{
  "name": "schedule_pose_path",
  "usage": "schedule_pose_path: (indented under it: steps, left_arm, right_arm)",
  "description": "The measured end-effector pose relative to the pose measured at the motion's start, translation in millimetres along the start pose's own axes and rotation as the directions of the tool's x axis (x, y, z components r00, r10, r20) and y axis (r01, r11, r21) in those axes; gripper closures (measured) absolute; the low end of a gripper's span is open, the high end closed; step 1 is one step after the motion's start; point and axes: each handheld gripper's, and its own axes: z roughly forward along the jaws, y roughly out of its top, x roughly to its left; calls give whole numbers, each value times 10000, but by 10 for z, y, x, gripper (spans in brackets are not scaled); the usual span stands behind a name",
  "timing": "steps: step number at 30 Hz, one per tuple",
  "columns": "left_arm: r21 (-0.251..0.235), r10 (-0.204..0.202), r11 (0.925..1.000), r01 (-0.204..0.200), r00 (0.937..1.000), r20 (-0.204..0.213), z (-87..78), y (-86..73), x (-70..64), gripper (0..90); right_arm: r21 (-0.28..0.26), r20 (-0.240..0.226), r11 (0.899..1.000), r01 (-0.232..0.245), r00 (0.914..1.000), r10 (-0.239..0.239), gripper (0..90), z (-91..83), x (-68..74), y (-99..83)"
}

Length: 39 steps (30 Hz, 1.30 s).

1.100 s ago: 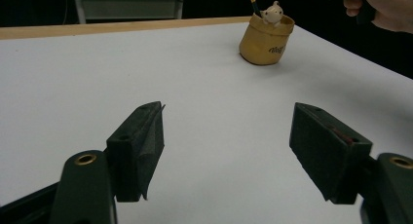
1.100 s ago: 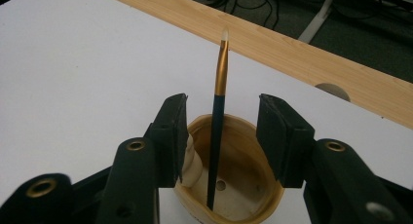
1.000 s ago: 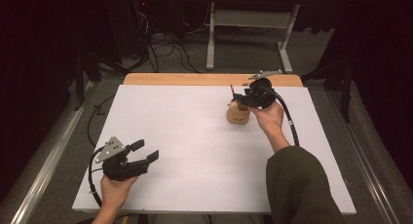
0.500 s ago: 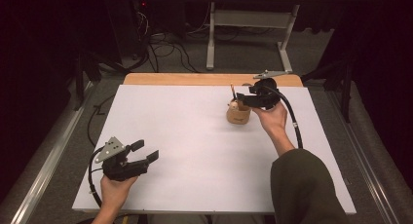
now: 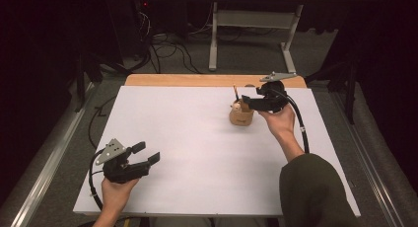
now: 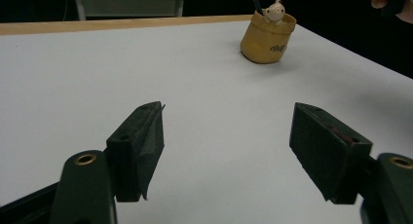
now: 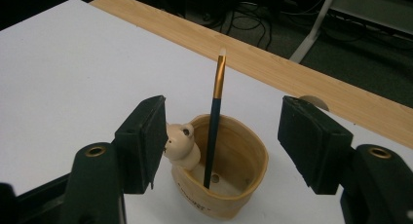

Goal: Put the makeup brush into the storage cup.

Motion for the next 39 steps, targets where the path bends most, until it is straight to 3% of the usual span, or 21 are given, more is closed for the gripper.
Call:
schedule_pose_path:
  steps: [25, 39]
  left_arm:
    - [48, 88, 9999, -88, 10000, 6, 8, 0, -13, 288]
    - [43, 61, 10000, -61, 10000, -19, 6, -5, -17, 288]
  right_arm:
    - [-284, -13, 9996, -73, 10000, 73, 349, -196, -47, -96]
    - [-716, -115, 9971, -274, 9996, 266, 350, -364, -102, -155]
